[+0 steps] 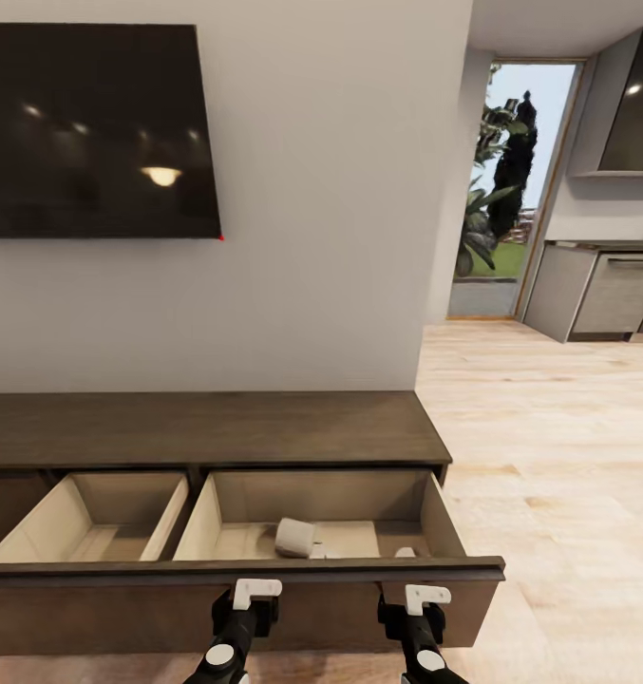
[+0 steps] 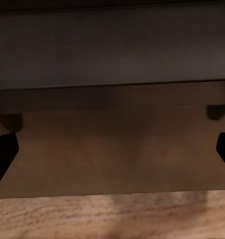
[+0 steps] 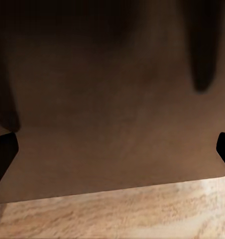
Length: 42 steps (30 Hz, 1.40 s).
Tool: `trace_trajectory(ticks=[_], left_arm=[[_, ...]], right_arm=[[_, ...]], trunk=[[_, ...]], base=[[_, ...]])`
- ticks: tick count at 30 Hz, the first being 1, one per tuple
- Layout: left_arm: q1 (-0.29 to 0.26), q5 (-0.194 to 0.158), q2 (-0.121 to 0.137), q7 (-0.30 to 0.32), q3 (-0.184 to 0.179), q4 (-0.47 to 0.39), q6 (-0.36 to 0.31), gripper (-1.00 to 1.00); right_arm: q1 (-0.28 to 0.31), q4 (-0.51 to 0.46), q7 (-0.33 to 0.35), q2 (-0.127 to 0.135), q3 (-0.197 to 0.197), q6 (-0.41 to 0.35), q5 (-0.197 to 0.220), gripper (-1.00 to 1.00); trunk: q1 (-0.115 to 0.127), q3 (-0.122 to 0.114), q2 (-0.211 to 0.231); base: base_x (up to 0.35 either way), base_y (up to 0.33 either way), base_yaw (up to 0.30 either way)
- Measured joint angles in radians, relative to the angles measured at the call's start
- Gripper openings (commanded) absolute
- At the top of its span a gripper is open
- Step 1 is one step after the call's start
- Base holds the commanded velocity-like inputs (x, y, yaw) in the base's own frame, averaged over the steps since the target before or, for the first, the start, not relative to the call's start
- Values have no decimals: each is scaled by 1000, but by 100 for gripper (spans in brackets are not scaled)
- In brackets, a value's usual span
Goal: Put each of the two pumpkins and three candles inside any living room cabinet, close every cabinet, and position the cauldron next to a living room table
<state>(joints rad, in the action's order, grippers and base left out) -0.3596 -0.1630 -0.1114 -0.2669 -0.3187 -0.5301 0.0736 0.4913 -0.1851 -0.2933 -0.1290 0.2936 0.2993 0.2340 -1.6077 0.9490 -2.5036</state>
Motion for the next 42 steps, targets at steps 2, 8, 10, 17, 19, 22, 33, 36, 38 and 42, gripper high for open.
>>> trace_trajectory(ticks=[2, 8, 10, 17, 19, 22, 33, 36, 38, 42], left_arm=[[0, 0, 0, 0, 0, 0, 0, 100], [0, 0, 0, 0, 0, 0, 0, 100], [0, 0, 0, 0, -1, 0, 0, 100], [0, 0, 0, 0, -1, 0, 0, 100], [0, 0, 0, 0, 0, 0, 0, 100], [0, 0, 0, 0, -1, 0, 0, 100], [0, 0, 0, 0, -1, 0, 0, 100], [0, 0, 0, 0, -1, 0, 0, 100], [0, 0, 0, 0, -2, 0, 0, 100], [0, 1, 0, 0, -2, 0, 0, 100]], right_arm=[[0, 0, 0, 0, 0, 0, 1, 100], [0, 0, 0, 0, 1, 0, -1, 100], [0, 0, 0, 0, 2, 0, 0, 100], [0, 0, 0, 0, 2, -1, -1, 100], [0, -1, 1, 0, 2, -1, 0, 100], [0, -1, 1, 0, 2, -1, 0, 100], [0, -1, 0, 0, 2, 0, -1, 100], [0, -1, 0, 0, 2, 0, 0, 100], [0, -1, 0, 0, 2, 0, 0, 100], [0, -1, 0, 0, 2, 0, 0, 100]], trunk=[[0, 0, 0], [0, 0, 0], [0, 0, 0], [0, 0, 0], [0, 0, 0], [0, 0, 0], [0, 0, 0], [0, 0, 0], [0, 0, 0], [0, 0, 0]], base=[[187, 0, 0], [200, 0, 0], [203, 0, 0], [204, 0, 0], [204, 0, 0], [204, 0, 0], [198, 0, 0], [195, 0, 0], [195, 0, 0], [195, 0, 0]])
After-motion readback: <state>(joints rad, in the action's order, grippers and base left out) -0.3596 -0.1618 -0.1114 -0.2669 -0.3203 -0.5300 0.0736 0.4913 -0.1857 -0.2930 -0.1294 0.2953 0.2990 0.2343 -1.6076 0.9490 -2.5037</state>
